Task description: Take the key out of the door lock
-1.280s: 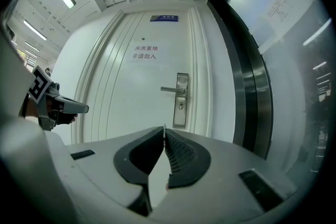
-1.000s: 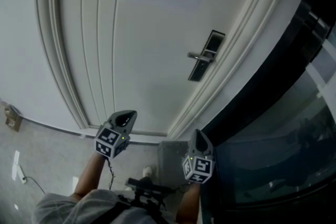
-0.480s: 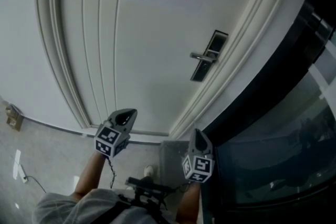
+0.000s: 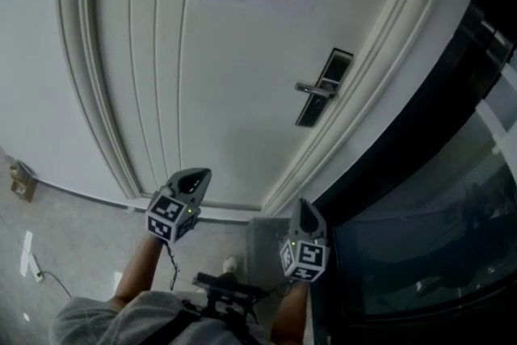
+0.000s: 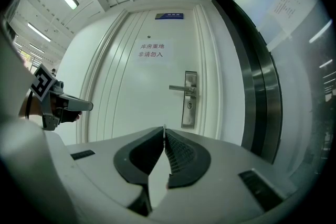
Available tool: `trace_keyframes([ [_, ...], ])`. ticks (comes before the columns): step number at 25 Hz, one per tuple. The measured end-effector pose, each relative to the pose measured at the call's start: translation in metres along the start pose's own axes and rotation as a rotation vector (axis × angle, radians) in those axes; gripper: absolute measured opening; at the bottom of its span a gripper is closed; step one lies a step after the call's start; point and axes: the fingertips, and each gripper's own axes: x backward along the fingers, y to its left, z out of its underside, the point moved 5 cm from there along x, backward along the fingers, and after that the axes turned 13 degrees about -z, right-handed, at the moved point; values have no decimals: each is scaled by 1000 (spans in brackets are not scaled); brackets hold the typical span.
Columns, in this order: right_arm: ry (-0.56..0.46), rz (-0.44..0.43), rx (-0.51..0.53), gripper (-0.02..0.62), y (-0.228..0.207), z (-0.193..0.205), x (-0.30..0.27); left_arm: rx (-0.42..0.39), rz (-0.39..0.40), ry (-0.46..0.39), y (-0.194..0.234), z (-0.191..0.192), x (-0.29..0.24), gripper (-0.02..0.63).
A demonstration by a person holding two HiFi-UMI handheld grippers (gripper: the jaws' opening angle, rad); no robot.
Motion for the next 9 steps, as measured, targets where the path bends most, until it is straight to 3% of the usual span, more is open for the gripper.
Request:
trace_keyframes([
  [9,10,-4,1,20,6,-3,-4,0,2,4,6,0,-1,-8],
])
